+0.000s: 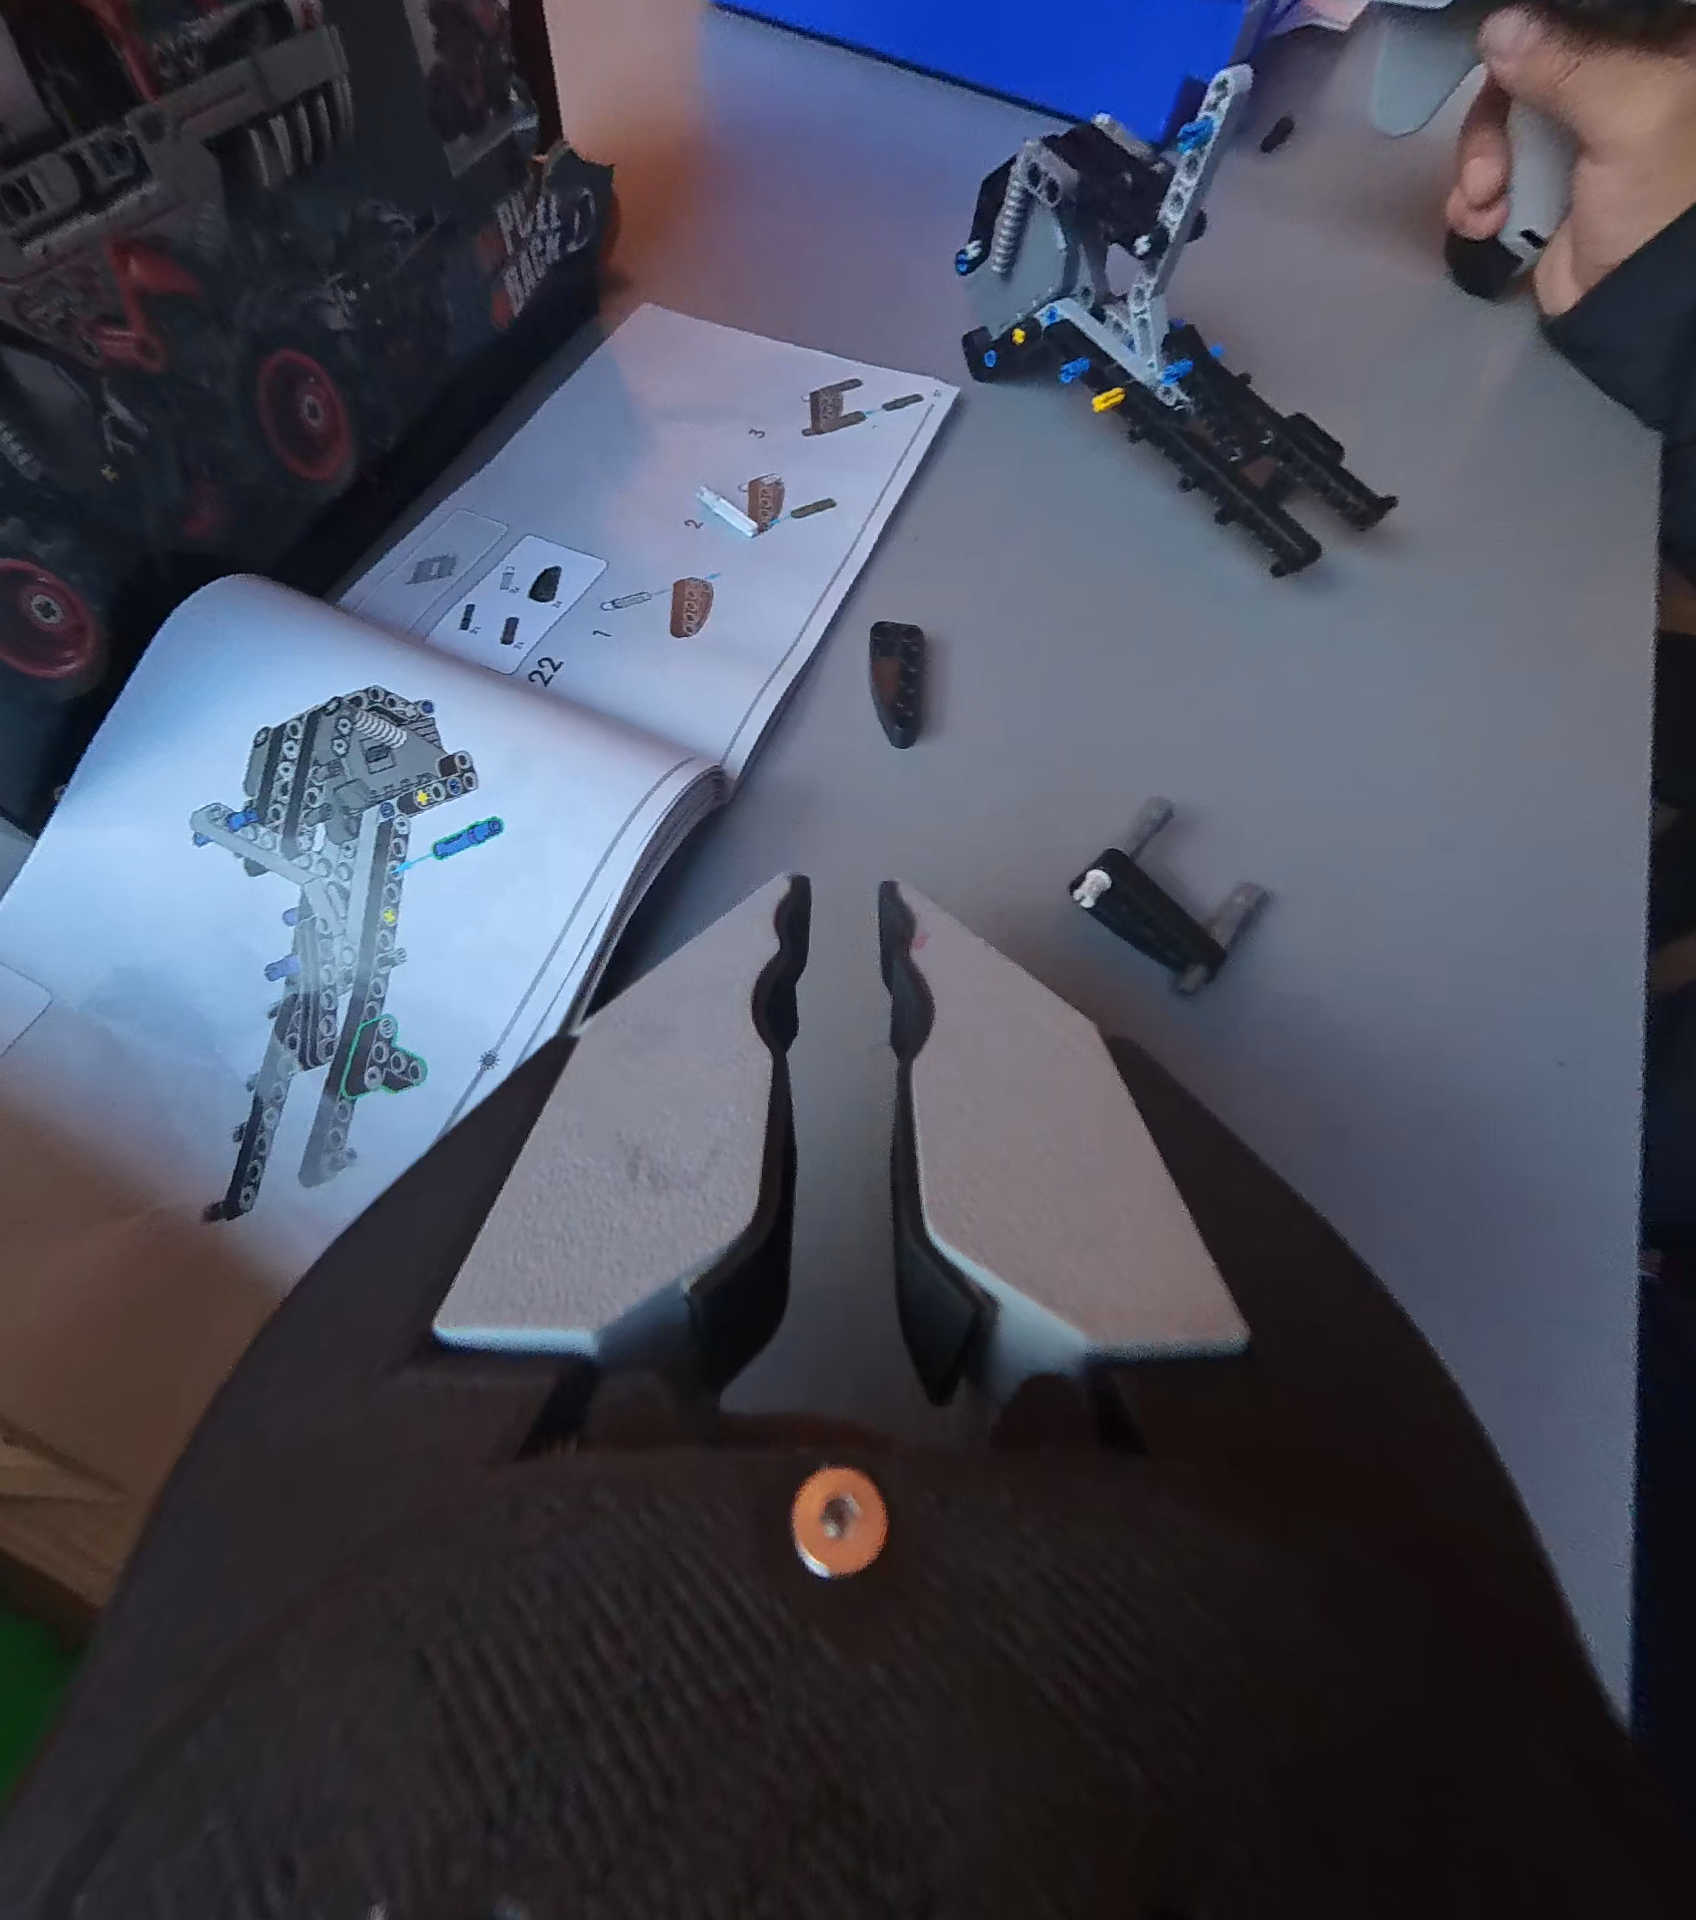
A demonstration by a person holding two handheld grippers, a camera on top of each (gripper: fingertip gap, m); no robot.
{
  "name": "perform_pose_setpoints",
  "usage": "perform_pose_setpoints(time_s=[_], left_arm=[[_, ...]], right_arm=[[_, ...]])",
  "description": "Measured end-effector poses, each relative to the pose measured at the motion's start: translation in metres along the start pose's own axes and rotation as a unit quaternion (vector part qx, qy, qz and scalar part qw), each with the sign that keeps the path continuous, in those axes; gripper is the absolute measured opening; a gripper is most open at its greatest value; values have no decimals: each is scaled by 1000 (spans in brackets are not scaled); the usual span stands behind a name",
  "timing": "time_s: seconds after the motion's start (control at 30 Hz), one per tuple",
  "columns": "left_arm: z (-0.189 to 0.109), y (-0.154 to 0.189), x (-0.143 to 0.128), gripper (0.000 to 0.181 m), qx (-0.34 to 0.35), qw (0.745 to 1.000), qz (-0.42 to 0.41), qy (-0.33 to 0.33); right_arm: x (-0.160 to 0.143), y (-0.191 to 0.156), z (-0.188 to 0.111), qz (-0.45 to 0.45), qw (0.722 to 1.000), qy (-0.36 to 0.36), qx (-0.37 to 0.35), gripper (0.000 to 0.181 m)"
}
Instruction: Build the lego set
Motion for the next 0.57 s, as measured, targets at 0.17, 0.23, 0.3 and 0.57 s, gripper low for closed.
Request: perform_pose_setpoints(time_s=[0.17, 0.23, 0.3, 0.57], left_arm=[[2, 3, -3, 14, -6, 1000, 3, -12], [4, 5, -4, 15, -9, 1000, 7, -18], [6, 7, -6, 15, -10, 1000, 14, -26], [14, 10, -12, 18, -18, 998, 19, -49]], right_arm=[[0, 1, -1, 5, 1000, 1, -1, 0], [0, 1, 0, 5, 1000, 0, 0, 0], [-1, 0, 0, 2, 1000, -2, 0, 0], [-1, -2, 3, -16, 1000, -8, 4, 0]])
Point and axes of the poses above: each gripper's, where its closed fingertips meet, z out along the fingers, x out of its top, y = z × x across the jaws, the point moved 6 cm from there along -z, back along the fingers, and after that the axes turned 6 degrees about -y, right-handed, at the moved point
